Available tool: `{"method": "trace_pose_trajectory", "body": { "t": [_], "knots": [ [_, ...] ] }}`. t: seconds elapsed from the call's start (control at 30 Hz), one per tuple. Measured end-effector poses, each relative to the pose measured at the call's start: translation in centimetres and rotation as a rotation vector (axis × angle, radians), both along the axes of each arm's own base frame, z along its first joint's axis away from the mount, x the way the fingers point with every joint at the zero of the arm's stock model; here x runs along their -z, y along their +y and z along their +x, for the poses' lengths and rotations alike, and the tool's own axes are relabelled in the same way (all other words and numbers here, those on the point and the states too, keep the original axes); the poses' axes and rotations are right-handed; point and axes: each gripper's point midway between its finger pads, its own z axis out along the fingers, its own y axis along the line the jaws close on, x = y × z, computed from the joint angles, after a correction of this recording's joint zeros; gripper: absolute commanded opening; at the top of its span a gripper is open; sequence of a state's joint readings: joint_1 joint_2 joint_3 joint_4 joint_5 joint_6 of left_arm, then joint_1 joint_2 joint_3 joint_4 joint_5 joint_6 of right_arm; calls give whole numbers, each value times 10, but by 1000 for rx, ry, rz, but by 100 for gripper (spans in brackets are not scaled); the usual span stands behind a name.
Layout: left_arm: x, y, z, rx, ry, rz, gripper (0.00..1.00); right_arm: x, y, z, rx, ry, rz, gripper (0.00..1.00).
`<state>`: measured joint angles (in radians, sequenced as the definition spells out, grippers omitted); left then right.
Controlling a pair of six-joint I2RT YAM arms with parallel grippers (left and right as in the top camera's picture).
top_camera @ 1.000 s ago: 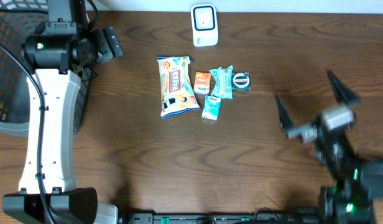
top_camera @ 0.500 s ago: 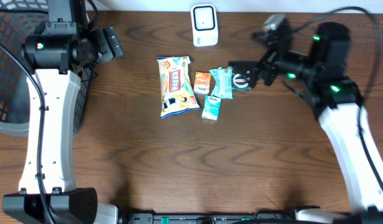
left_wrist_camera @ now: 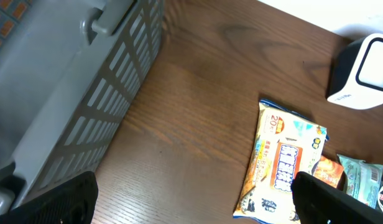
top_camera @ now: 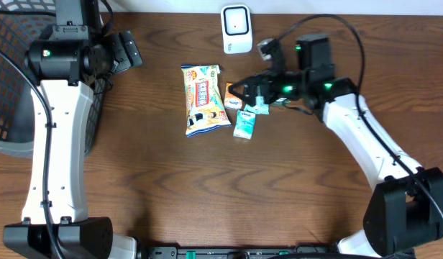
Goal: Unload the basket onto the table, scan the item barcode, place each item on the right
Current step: 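Reach the right gripper to the yellow snack bag and grasp it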
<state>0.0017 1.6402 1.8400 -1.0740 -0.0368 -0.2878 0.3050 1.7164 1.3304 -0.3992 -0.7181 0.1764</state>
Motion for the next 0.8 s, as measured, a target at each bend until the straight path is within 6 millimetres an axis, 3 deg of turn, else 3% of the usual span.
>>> {"method": "trace_pose_trajectory", "body": {
  "t": [0.23,0.33,0.4,0.67,0.8],
  "knots": [
    [0,0,0,0,0,0,98,-42,2,34,147,-96,-207,99],
    [0,0,0,0,0,0,98,-43,7,45,151,-85,-271,99],
    [0,0,0,0,0,0,98,-32,13,54,139,-62,-297,99],
    [0,0,0,0,0,0,98,65,45,70,16,100,-282,96],
    [0,0,0,0,0,0,98,84,51,68,-9,142,-264,94]
  ]
}}
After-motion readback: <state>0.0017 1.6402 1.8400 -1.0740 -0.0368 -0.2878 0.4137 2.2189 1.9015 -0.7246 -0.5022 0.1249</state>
